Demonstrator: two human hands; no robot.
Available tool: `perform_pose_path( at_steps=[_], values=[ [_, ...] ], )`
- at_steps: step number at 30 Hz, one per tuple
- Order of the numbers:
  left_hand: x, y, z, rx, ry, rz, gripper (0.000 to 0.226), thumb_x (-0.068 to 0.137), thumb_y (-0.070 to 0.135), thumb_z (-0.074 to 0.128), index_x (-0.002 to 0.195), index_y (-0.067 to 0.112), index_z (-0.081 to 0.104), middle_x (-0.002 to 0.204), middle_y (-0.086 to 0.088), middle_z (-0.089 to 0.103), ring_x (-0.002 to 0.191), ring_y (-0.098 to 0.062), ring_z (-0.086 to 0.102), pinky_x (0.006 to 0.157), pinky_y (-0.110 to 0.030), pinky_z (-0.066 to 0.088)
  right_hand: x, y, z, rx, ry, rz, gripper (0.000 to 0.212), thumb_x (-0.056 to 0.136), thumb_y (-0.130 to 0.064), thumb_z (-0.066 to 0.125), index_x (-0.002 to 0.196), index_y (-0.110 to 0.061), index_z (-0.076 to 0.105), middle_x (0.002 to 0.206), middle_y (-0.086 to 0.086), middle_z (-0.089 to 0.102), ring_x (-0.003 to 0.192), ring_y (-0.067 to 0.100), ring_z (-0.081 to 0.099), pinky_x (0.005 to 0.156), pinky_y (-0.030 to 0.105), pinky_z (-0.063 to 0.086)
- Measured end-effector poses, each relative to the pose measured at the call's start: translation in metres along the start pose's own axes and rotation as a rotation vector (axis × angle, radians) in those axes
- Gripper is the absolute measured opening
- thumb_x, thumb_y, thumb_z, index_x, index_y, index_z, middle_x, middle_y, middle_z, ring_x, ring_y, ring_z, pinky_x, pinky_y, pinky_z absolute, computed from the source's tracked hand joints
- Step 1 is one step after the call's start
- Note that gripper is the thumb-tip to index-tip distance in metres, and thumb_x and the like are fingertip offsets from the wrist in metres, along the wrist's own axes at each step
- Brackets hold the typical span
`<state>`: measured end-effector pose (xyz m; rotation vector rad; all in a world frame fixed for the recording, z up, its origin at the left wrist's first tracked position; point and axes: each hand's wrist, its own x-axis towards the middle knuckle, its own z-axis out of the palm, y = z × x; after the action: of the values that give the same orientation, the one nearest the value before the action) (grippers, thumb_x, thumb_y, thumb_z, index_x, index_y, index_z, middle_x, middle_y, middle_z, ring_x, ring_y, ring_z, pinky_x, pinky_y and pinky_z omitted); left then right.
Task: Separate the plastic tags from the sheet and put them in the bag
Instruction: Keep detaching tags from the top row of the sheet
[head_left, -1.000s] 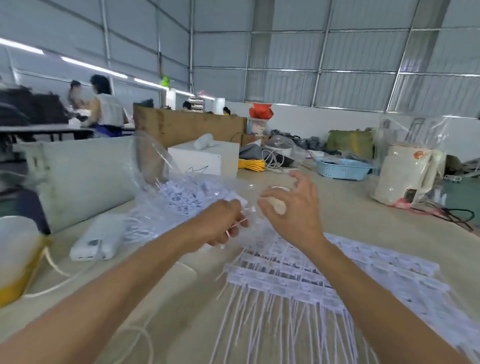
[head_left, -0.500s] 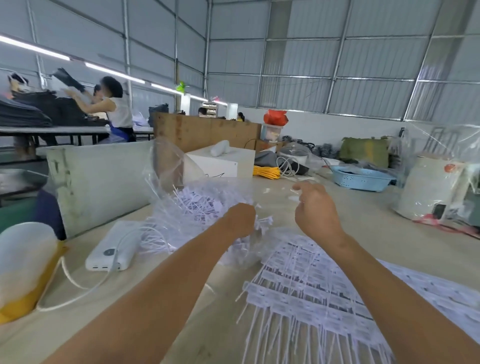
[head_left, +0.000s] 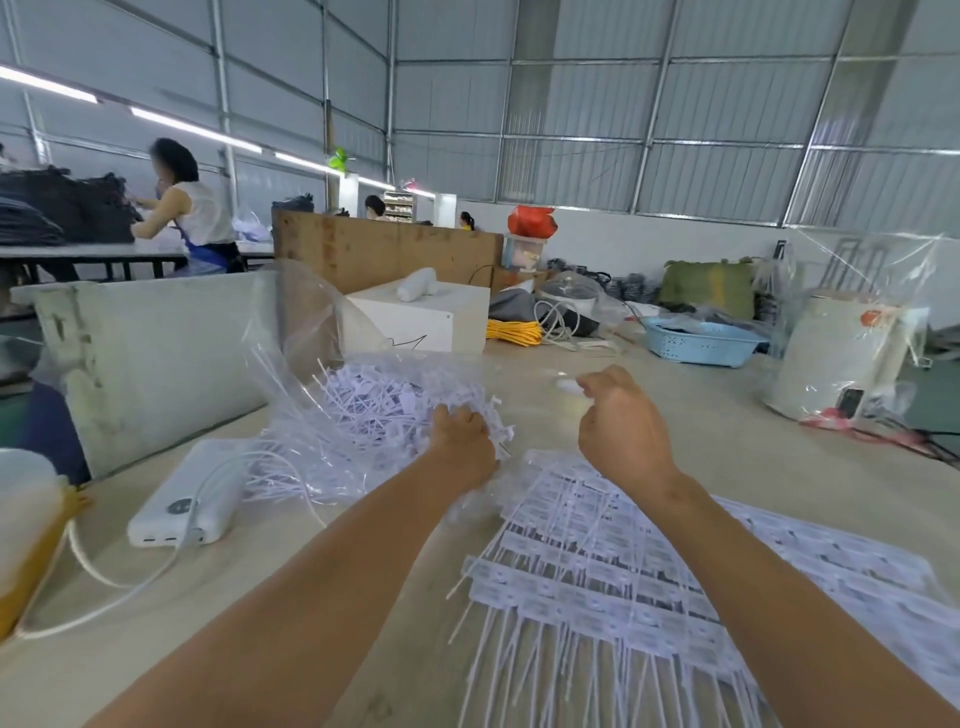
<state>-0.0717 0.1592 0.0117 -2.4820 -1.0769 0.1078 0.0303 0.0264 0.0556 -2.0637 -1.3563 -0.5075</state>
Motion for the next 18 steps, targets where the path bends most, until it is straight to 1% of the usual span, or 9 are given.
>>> perform_pose_path(
  at_steps=[2, 5, 8, 10, 11, 13, 15, 16, 18],
  values=[
    [-0.009, 0.008, -0.02, 0.065, -0.056, -0.002, 0.047, 0.095, 0.032, 0.046, 0.138, 0.014, 0.042, 0.141, -0.013, 0.037, 0.132, -0.032, 0.03, 0.105, -0.051, 0.023, -0.004, 0.002, 0.0, -0.024, -0.043, 0.005, 0.05, 0.084, 0.007, 0.048, 0.132, -0.008, 0.051, 0.13, 0.008, 0.048, 0.106, 0.027, 0.058, 0.081, 0.033, 0.048],
    [-0.025, 0.022, -0.049, 0.009, -0.084, 0.012, 0.035, 0.092, 0.016, 0.047, 0.127, 0.014, 0.051, 0.132, -0.012, 0.048, 0.125, -0.032, 0.04, 0.105, -0.051, 0.024, -0.011, 0.004, -0.001, -0.047, -0.137, 0.029, 0.053, 0.084, 0.004, 0.049, 0.134, -0.01, 0.047, 0.135, 0.007, 0.044, 0.111, 0.027, 0.057, 0.087, 0.037, 0.05],
    [-0.045, 0.034, -0.079, 0.018, -0.067, 0.029, 0.03, 0.093, 0.015, 0.047, 0.123, 0.012, 0.053, 0.128, -0.009, 0.052, 0.122, -0.03, 0.044, 0.105, -0.046, 0.028, -0.018, 0.007, -0.004, -0.038, -0.194, 0.03, 0.055, 0.083, 0.004, 0.051, 0.136, -0.01, 0.045, 0.138, 0.008, 0.042, 0.115, 0.026, 0.055, 0.091, 0.038, 0.049],
    [-0.059, 0.046, -0.096, 0.024, -0.018, 0.065, 0.029, 0.093, 0.017, 0.049, 0.122, 0.013, 0.054, 0.123, -0.007, 0.054, 0.118, -0.029, 0.047, 0.102, -0.043, 0.032, -0.023, 0.012, -0.009, -0.025, -0.215, 0.023, 0.054, 0.084, 0.001, 0.053, 0.136, -0.01, 0.046, 0.138, 0.009, 0.043, 0.117, 0.026, 0.053, 0.093, 0.037, 0.047],
    [-0.066, 0.053, -0.103, -0.007, 0.029, 0.107, 0.027, 0.093, 0.017, 0.05, 0.12, 0.013, 0.055, 0.117, -0.004, 0.055, 0.114, -0.027, 0.051, 0.097, -0.04, 0.036, -0.026, 0.016, -0.014, -0.01, -0.227, 0.004, 0.051, 0.085, -0.002, 0.055, 0.135, -0.01, 0.048, 0.136, 0.01, 0.045, 0.117, 0.026, 0.052, 0.093, 0.035, 0.046],
    [-0.082, 0.067, -0.114, -0.146, 0.141, 0.247, 0.022, 0.094, 0.018, 0.05, 0.114, 0.014, 0.058, 0.096, 0.003, 0.052, 0.102, -0.023, 0.056, 0.079, -0.031, 0.039, -0.036, 0.031, -0.028, 0.03, -0.26, -0.051, 0.045, 0.082, -0.005, 0.058, 0.127, -0.011, 0.055, 0.126, 0.012, 0.052, 0.113, 0.026, 0.051, 0.09, 0.031, 0.044],
    [-0.094, 0.082, -0.119, -0.337, 0.198, 0.441, 0.017, 0.094, 0.019, 0.049, 0.103, 0.013, 0.062, 0.082, 0.003, 0.05, 0.086, -0.022, 0.055, 0.066, -0.029, 0.038, -0.049, 0.055, -0.048, 0.065, -0.265, -0.017, 0.044, 0.08, -0.004, 0.062, 0.124, -0.01, 0.058, 0.12, 0.012, 0.053, 0.108, 0.026, 0.053, 0.087, 0.028, 0.042],
    [-0.097, 0.09, -0.119, -0.42, 0.191, 0.531, 0.017, 0.094, 0.019, 0.048, 0.097, 0.01, 0.063, 0.081, 0.0, 0.054, 0.083, -0.023, 0.054, 0.064, -0.031, 0.041, -0.057, 0.07, -0.06, 0.063, -0.247, 0.037, 0.044, 0.081, -0.004, 0.063, 0.125, -0.01, 0.058, 0.121, 0.012, 0.052, 0.104, 0.026, 0.056, 0.087, 0.026, 0.042],
    [-0.097, 0.106, -0.115, -0.503, 0.158, 0.651, 0.018, 0.093, 0.015, 0.049, 0.091, 0.005, 0.064, 0.089, -0.009, 0.064, 0.086, -0.026, 0.057, 0.072, -0.036, 0.048, -0.074, 0.107, -0.086, 0.006, -0.209, 0.169, 0.037, 0.085, -0.008, 0.061, 0.122, -0.01, 0.06, 0.12, 0.011, 0.055, 0.101, 0.025, 0.058, 0.087, 0.024, 0.04]
  ],
)
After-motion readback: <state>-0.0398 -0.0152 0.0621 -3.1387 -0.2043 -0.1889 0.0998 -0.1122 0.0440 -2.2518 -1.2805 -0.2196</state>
